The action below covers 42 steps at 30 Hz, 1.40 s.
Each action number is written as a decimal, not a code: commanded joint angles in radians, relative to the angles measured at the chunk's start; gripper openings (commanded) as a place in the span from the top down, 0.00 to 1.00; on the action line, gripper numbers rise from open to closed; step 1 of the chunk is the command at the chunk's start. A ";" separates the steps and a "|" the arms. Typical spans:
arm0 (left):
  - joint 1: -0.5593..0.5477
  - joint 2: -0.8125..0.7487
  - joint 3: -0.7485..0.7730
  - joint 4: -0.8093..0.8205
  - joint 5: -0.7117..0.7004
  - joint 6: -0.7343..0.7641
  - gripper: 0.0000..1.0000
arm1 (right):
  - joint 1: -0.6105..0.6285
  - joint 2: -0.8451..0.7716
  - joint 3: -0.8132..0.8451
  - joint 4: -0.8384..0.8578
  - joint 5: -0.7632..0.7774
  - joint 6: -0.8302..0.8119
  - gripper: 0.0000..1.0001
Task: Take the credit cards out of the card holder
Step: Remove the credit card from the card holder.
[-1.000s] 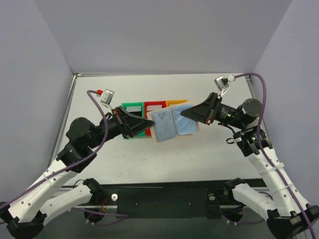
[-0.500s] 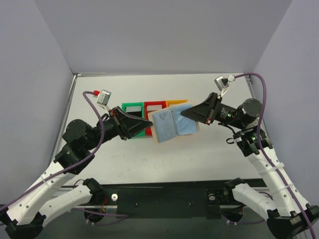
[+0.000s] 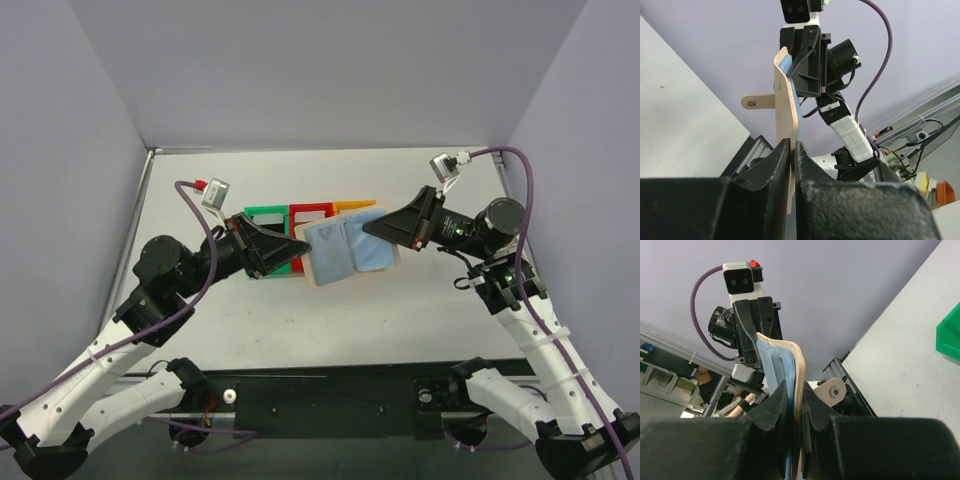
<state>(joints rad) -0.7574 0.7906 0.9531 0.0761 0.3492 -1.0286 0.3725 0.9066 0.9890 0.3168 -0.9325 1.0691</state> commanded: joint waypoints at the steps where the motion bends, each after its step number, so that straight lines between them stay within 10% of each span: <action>1: 0.003 -0.027 0.018 0.068 0.007 0.004 0.82 | -0.004 -0.018 0.025 0.053 -0.005 -0.011 1.00; 12: 0.004 -0.025 0.019 0.060 0.005 0.004 0.76 | -0.004 -0.020 0.031 0.044 -0.006 -0.015 1.00; 23: 0.001 0.006 0.030 0.076 0.010 0.007 1.00 | 0.012 -0.017 0.066 -0.047 -0.009 -0.087 1.00; 30: 0.003 -0.028 -0.007 0.097 -0.027 0.002 1.00 | 0.028 -0.035 0.168 -0.342 0.078 -0.282 0.49; 42: 0.004 -0.030 -0.063 0.228 0.005 -0.067 1.00 | 0.158 -0.006 0.270 -0.509 0.173 -0.436 0.37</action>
<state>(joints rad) -0.7574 0.7700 0.8845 0.1780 0.3420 -1.0637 0.4843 0.8787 1.2327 -0.1684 -0.7753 0.6819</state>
